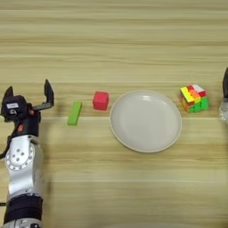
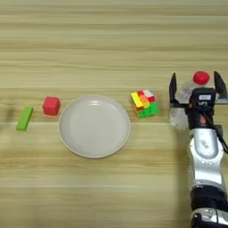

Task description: Move the objects on the table

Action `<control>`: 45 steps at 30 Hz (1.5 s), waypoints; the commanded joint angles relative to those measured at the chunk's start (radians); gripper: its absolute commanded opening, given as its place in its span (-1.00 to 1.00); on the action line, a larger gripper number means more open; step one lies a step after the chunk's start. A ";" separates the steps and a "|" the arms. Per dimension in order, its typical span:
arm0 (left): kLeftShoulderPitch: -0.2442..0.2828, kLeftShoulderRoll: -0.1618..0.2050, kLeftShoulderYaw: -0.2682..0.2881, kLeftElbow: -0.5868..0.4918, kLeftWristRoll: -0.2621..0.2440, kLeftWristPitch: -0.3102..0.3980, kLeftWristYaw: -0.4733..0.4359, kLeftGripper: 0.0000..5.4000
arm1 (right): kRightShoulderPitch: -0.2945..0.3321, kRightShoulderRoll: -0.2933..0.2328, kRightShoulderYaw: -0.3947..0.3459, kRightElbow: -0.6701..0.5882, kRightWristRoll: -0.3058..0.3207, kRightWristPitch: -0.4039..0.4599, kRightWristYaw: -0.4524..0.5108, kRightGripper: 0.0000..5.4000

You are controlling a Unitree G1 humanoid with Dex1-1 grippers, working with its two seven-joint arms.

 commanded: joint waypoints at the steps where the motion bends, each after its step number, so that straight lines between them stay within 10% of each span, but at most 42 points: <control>1: -0.009 -0.006 -0.007 0.015 0.009 -0.004 0.008 1.00 | 0.015 -0.024 -0.009 -0.104 -0.017 0.054 -0.014 0.98; 19: -0.016 0.012 -0.008 0.061 0.082 -0.017 0.067 1.00 | 0.097 0.028 0.170 -0.447 -0.061 0.152 0.059 0.98; 29: -0.013 0.032 -0.020 0.084 0.167 -0.023 0.133 1.00 | 0.070 0.078 0.286 -0.350 -0.092 0.204 0.093 0.98; 45: -0.007 0.031 -0.030 0.077 0.167 -0.026 0.136 1.00 | -0.014 0.081 0.279 -0.115 -0.122 0.221 0.051 0.98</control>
